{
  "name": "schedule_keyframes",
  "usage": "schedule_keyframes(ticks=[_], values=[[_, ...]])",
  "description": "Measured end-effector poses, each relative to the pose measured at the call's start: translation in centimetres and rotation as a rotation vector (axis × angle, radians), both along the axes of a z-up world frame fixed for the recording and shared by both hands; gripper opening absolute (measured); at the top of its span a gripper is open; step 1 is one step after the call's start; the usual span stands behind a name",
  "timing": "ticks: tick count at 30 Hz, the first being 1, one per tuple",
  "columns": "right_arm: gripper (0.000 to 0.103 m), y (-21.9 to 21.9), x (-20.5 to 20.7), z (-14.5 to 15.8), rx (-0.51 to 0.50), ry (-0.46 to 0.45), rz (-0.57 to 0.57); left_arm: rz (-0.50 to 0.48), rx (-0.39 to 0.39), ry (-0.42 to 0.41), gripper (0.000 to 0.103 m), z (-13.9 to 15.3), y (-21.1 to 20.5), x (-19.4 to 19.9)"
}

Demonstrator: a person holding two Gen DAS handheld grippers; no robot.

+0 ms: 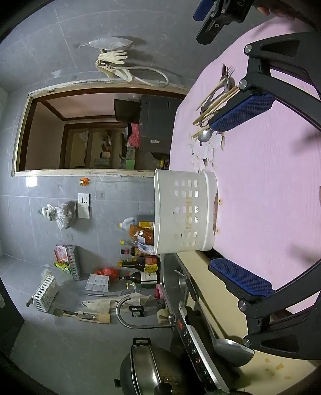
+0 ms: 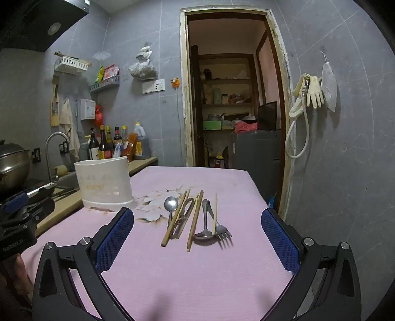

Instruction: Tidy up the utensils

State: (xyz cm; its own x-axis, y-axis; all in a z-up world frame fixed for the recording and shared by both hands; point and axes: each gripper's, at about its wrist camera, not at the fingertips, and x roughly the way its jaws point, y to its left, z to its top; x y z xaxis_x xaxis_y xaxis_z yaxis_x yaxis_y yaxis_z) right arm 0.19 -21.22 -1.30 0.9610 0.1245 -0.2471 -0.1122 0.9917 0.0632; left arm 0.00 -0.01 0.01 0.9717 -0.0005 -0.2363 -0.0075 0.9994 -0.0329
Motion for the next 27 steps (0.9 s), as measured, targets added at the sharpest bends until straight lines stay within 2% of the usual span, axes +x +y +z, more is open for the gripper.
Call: schedule_keyframes(ticks=[27], values=[[0.103,-0.12,-0.08,0.29,0.002,-0.002,-0.006,0.004,-0.001,-0.001,0.101,0.18,0.22,0.01]])
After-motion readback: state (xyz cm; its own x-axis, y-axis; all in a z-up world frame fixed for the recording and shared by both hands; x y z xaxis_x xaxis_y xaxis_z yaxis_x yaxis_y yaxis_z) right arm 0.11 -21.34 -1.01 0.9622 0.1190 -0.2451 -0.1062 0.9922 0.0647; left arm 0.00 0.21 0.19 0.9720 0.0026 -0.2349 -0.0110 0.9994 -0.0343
